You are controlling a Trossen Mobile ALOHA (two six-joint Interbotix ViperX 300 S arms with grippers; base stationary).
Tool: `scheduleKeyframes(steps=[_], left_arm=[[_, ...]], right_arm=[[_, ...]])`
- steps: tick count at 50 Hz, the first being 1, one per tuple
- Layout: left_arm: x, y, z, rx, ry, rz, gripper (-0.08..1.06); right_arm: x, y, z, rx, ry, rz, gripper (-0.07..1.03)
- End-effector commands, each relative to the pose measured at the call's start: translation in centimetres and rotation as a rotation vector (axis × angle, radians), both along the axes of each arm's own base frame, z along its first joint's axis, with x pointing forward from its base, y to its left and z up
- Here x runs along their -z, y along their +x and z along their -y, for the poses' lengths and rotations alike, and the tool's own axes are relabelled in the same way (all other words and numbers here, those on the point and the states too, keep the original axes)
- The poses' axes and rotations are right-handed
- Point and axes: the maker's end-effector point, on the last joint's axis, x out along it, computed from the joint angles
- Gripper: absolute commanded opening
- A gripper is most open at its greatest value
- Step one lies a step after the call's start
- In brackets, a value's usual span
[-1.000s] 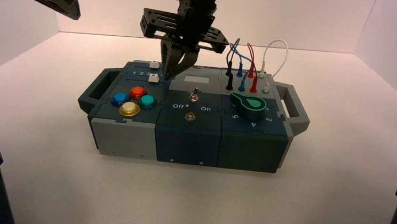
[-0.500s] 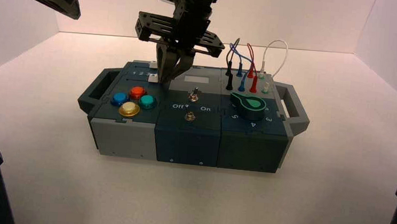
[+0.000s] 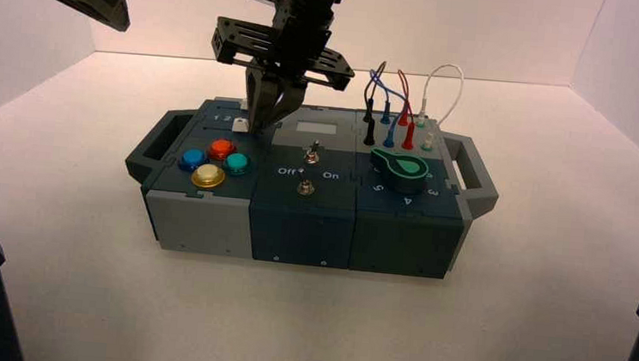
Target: Move the bottom slider to position 2.
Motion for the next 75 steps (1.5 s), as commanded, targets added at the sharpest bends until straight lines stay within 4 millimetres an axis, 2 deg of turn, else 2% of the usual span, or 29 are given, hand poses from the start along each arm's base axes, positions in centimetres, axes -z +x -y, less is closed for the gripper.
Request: scheduleKeyframes(steps=[1, 26, 60, 75], left_arm=[[-1.0, 0.7, 0.2, 0.001, -0.009, 0.032, -0.03], [-1.0, 0.7, 0.2, 0.001, -0.009, 0.031, -0.03], [-1.0, 0.7, 0.2, 0.002, -0.009, 0.033, -0.03], [-1.0, 0.7, 0.2, 0.001, -0.009, 0.031, -0.03]], right_arm=[[-1.4, 0.3, -1.3, -0.005, 0.033, 0.021, -0.02], [-1.2, 0.2, -2.6, -0.029, 0.034, 0.018, -0.02], [-1.1, 0.5, -2.9, -0.03, 0.036, 0.016, -0.02], [-0.7, 0.1, -2.4, -0.03, 0.021, 0.007, -0.02]])
